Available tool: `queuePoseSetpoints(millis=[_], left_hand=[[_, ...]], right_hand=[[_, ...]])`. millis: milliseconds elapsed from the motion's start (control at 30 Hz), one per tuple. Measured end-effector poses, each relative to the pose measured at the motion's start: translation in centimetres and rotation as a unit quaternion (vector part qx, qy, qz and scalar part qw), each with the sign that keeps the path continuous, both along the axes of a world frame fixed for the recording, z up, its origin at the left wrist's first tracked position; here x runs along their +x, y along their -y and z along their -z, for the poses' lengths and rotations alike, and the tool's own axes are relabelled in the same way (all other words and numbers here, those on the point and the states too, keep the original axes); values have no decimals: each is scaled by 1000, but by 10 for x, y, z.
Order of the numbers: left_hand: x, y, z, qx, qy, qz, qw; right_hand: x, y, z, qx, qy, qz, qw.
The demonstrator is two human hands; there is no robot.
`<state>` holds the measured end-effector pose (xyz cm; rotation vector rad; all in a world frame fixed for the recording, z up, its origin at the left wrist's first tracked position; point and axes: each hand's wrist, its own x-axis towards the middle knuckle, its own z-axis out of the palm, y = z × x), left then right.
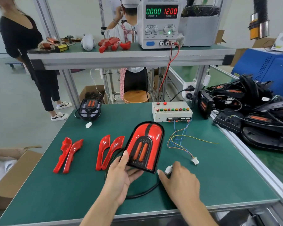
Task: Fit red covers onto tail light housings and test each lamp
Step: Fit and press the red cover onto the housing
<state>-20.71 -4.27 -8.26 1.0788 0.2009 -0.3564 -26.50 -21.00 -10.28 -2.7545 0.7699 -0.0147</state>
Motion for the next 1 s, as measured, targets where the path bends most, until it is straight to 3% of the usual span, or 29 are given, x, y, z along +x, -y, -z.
queuePoseSetpoints(millis=[167, 267, 367, 533, 733, 867, 1000], left_hand=[[-5, 9, 7, -9, -23, 5, 1000], [-7, 14, 15, 10, -32, 0, 999], [-12, 21, 21, 15, -48, -6, 999], [-20, 29, 20, 27, -66, -23, 997], [-27, 22, 12, 206, 22, 41, 978], [-27, 14, 10, 176, 35, 68, 981], [-27, 8, 14, 151, 31, 73, 985]], right_hand=[[-2, 8, -3, 20, 33, -39, 998], [-18, 30, 2, 44, 116, -35, 992], [-32, 55, 6, 162, 214, 8, 963], [-33, 88, 4, 317, 253, 36, 913], [-29, 108, 12, 363, 305, 95, 875], [-28, 108, 23, 397, 328, 112, 850], [-28, 108, 26, 396, 338, 100, 848]])
